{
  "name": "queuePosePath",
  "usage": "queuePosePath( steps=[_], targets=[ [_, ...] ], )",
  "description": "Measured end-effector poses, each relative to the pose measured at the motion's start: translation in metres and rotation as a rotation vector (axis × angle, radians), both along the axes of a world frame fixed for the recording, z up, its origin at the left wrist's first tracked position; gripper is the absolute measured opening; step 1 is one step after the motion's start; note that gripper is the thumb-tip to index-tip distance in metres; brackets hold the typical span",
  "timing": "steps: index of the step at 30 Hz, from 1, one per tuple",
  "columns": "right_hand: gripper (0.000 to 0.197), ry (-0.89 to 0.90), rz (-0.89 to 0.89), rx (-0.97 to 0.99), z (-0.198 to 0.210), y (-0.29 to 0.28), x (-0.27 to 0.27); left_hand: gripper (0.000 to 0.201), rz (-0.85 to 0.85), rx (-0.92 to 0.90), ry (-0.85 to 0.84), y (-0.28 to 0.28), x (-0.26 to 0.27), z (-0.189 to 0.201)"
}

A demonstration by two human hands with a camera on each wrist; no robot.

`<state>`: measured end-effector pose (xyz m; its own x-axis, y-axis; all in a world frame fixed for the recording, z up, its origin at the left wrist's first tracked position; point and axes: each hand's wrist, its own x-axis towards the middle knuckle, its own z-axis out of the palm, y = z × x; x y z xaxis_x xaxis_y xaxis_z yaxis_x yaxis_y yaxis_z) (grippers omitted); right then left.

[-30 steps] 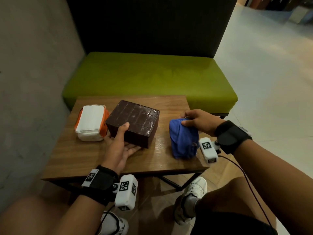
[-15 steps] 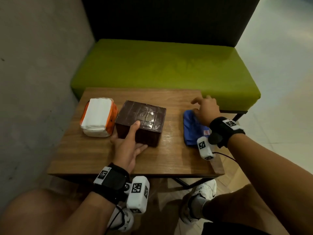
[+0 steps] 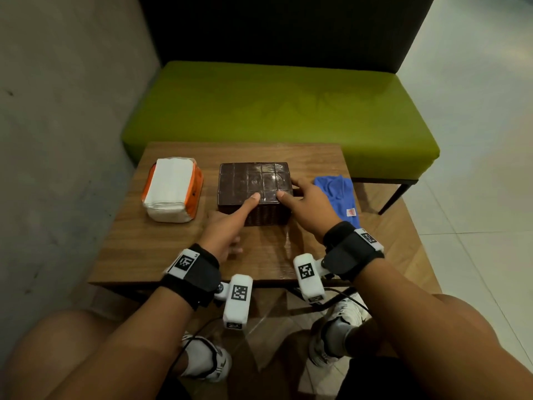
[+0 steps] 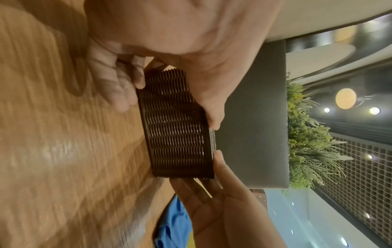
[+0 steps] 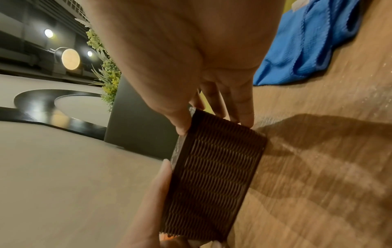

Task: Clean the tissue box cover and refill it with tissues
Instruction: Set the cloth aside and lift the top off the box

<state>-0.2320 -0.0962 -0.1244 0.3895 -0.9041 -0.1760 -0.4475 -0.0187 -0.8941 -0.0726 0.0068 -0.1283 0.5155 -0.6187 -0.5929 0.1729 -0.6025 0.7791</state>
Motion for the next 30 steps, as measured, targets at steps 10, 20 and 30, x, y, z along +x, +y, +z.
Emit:
queuePosePath(
  steps=[10,20,30],
  targets=[
    [0.055,-0.09,-0.136,0.04,-0.006,0.004,0.006,0.046,-0.006,-0.311,-0.19,0.002,0.02,0.007],
    [0.033,-0.059,-0.202,-0.002,-0.001,0.011,0.017,0.08,-0.022,-0.365,-0.127,0.002,0.029,0.0],
    [0.033,-0.144,-0.202,0.069,-0.004,0.007,0.016,0.125,-0.051,-0.409,0.06,0.001,0.04,-0.009]
  ],
)
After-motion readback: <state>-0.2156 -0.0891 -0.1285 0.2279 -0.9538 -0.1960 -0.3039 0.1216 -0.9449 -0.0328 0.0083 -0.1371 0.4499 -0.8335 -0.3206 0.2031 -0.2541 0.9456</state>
